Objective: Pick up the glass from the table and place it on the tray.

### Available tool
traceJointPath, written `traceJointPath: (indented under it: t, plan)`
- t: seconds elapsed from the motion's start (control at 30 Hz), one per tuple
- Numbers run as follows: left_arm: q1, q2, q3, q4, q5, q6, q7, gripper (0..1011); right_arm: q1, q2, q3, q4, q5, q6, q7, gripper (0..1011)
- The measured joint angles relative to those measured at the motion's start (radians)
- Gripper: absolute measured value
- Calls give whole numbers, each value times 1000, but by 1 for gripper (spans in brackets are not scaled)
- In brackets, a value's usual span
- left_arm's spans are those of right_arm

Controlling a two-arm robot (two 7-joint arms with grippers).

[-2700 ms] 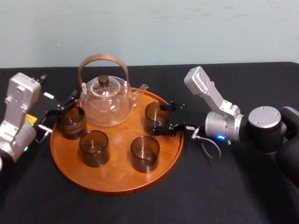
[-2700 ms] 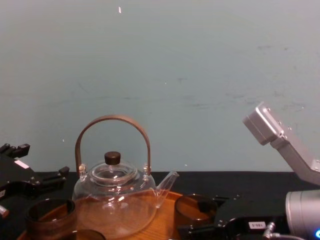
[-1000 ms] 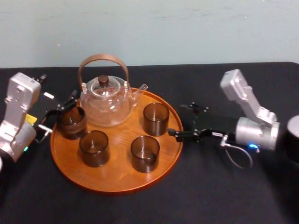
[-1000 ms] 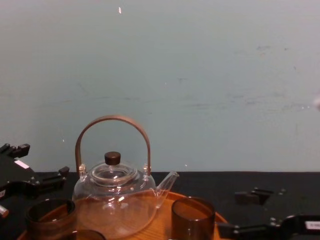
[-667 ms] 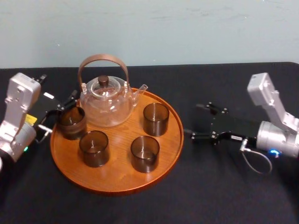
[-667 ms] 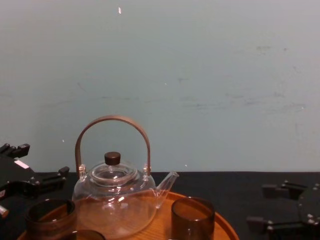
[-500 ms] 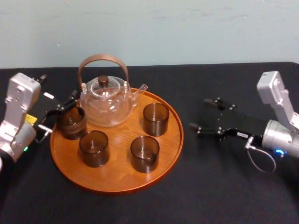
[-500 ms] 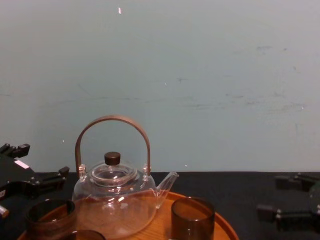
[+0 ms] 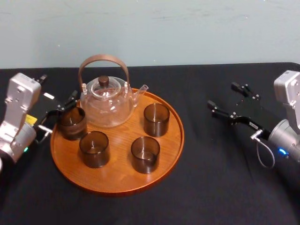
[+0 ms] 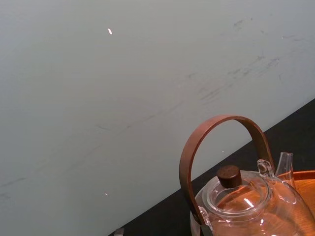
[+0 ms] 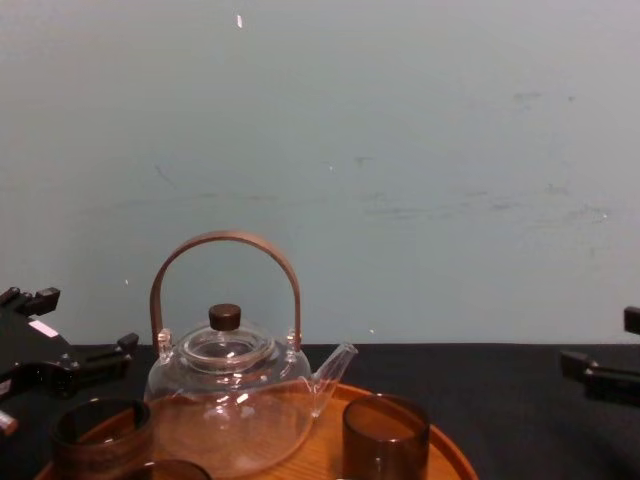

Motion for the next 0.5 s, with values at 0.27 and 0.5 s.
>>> traceJointPath:
  t: [0.27, 0.5]
  plan:
    - [0, 0, 0, 0, 0, 0, 0, 1001, -23, -53, 31, 34, -21, -33, -62, 1002]
    - [0, 0, 0, 0, 0, 0, 0, 1001, -22, -91, 41, 86, -24, -54, -67, 1002]
